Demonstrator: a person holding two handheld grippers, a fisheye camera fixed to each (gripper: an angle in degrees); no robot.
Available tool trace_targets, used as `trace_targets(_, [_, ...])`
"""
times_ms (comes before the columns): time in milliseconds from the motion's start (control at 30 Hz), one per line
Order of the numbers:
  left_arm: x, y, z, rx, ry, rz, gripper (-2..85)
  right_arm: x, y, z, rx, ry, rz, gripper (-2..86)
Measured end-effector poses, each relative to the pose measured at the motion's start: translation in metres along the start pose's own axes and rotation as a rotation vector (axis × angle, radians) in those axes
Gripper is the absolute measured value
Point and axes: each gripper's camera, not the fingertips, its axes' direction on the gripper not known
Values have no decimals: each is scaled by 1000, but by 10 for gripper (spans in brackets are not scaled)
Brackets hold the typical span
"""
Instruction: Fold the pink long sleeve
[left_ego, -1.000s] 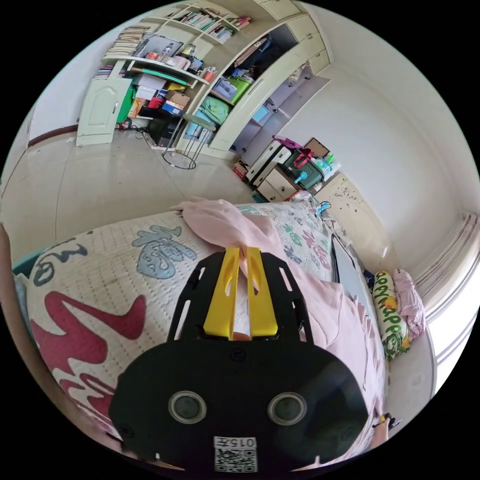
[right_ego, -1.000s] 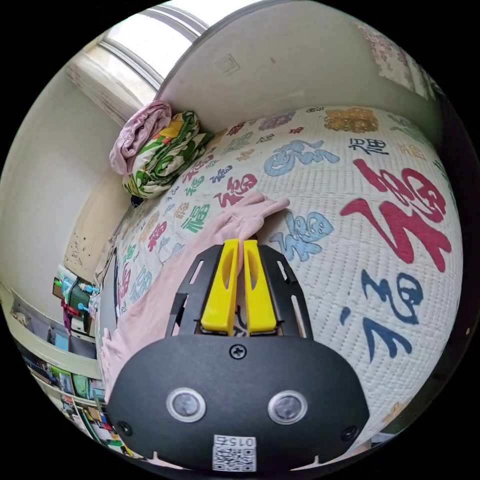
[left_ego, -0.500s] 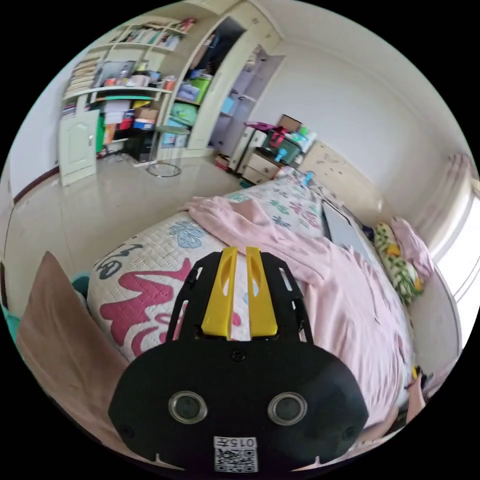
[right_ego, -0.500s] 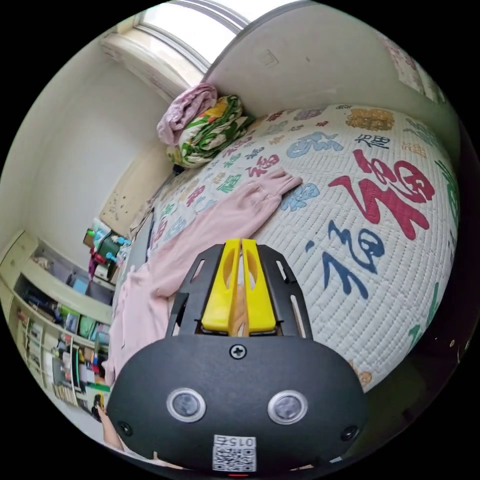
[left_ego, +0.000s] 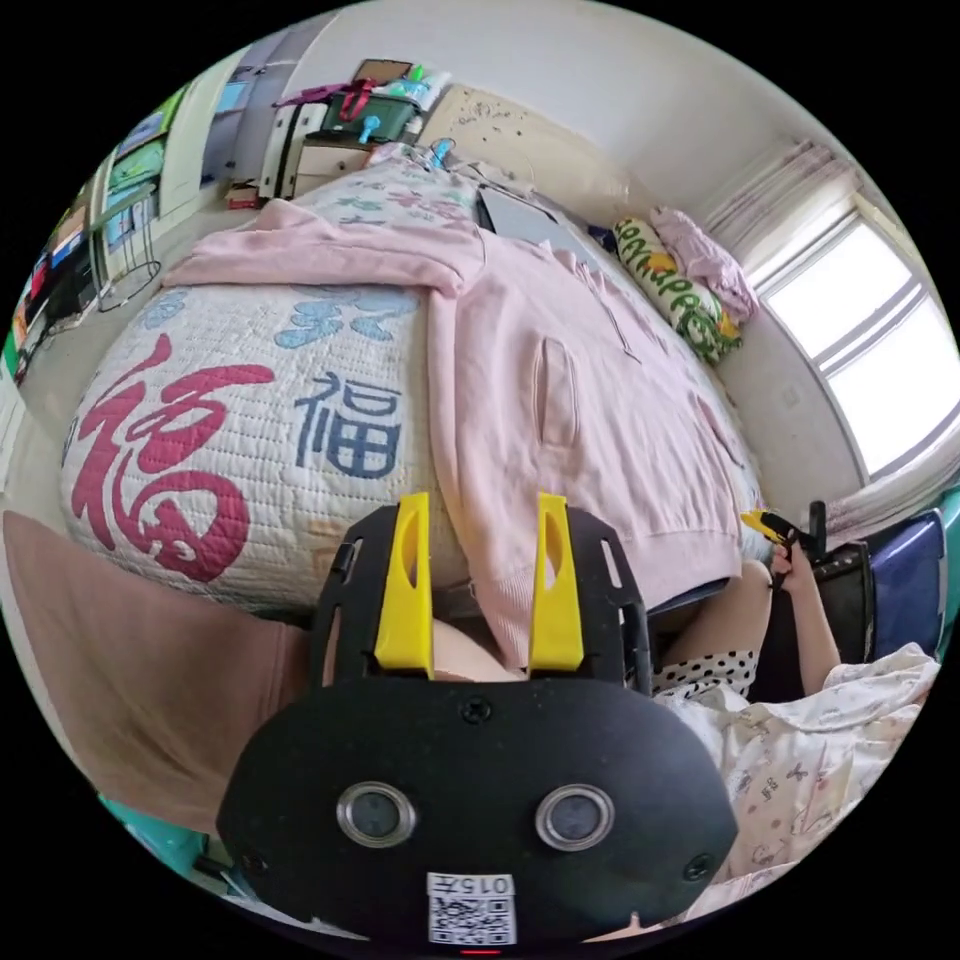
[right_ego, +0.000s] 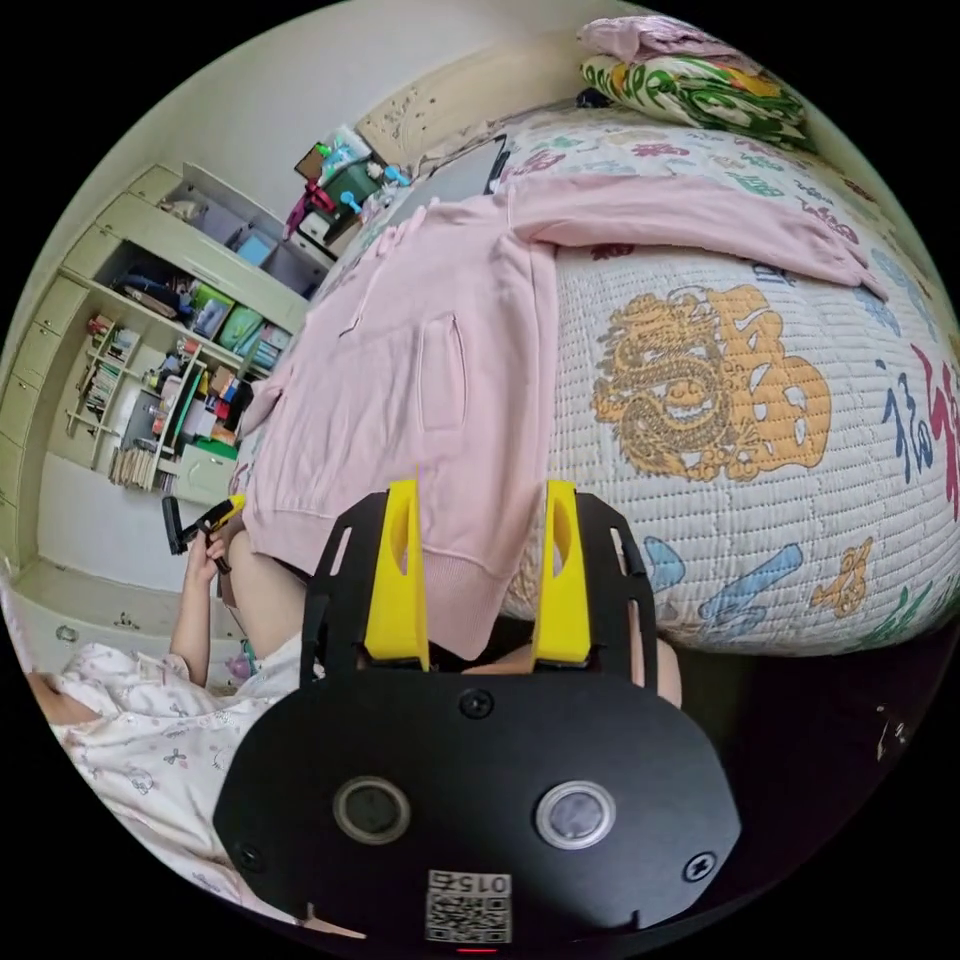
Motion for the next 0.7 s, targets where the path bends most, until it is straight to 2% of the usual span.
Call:
trace_targets(67, [-2, -27, 7, -82, 37, 27, 118, 6, 26, 48, -102, 19, 4, 146])
trace_targets(133, [-8, -44, 16, -172, 90, 34, 105, 11, 46, 68, -97, 67, 7, 118])
trace_targets(333, [-47, -70, -27, -91, 167, -38, 30, 37, 102, 133, -161, 105, 3, 42])
trace_targets(500, [-36, -96, -74, -61, 34, 35, 15, 46, 135, 165, -155, 208, -47, 21])
trace_targets(700, [-8, -130, -64, -191, -139, 131, 14, 51, 166, 254, -235, 367, -108, 15])
